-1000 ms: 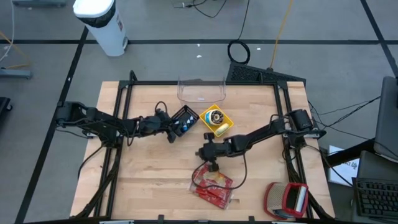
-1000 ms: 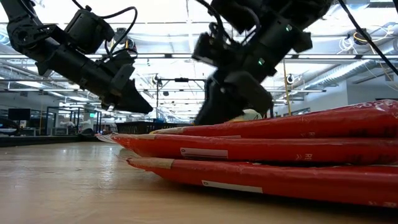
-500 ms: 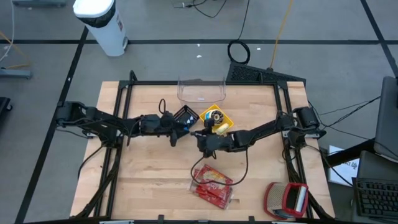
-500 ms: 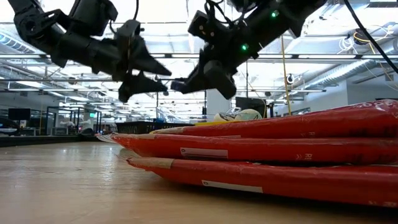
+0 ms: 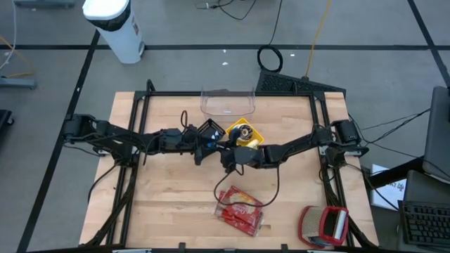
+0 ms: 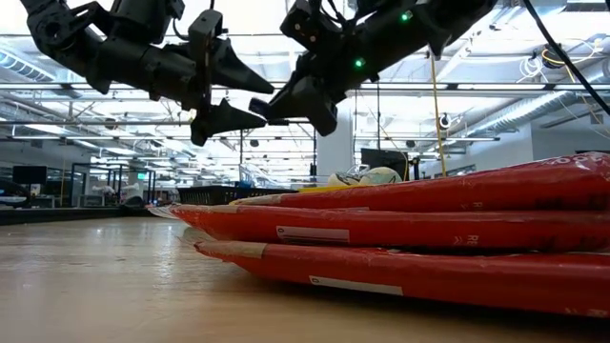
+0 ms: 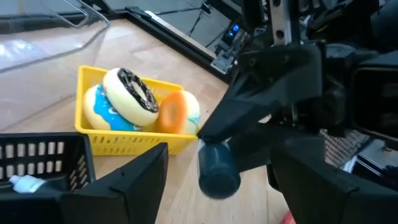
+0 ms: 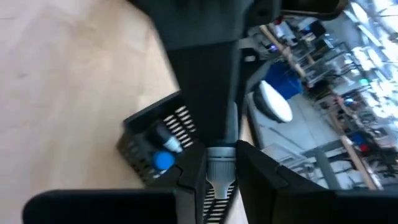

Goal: Pick & Place Food Item
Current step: Put the blue bottle into the black bin

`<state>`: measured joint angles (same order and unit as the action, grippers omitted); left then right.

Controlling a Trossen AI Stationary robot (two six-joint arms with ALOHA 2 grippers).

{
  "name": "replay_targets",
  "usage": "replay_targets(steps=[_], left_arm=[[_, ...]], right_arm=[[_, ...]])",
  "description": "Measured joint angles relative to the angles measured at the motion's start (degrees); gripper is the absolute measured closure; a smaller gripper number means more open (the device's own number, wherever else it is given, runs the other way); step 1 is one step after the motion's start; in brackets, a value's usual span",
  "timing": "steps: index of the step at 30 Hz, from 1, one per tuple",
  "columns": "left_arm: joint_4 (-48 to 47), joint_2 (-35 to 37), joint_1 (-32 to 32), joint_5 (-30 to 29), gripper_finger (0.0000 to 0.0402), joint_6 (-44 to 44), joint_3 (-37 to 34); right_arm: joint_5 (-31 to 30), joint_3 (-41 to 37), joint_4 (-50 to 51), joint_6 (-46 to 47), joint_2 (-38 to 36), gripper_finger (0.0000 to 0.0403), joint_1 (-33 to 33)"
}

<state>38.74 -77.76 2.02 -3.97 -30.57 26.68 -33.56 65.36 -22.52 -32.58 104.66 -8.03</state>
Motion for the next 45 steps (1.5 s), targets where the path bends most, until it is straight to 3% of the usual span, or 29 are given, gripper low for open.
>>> replay_targets(steps=[6,27,39,45], left_arm=[[0.02,0.00,0.16,-0.68,0.0140,0.00,0.00],[0.68,0.00,0.20,-2.30,0.0236,0.50,0.02],[0.82,0.02,0.13,-2.31,0.0339,3.38,0.07],[0.39,0.41,0.35,-3.71,0.0338,7.91,0.07]], right_arm=[[-2.35,0.00,-3.03,-3.67,0.00,0.0343,0.00],[-2.09,-0.02,-2.50,-2.08,0.00,0.0342,-1.08],[-2.38,-0.02,-2.53,-1.96,0.00,0.0335,-1.47],[-2.69,-0.02,-2.50,12.26,0.04,0.0317,-2.18]])
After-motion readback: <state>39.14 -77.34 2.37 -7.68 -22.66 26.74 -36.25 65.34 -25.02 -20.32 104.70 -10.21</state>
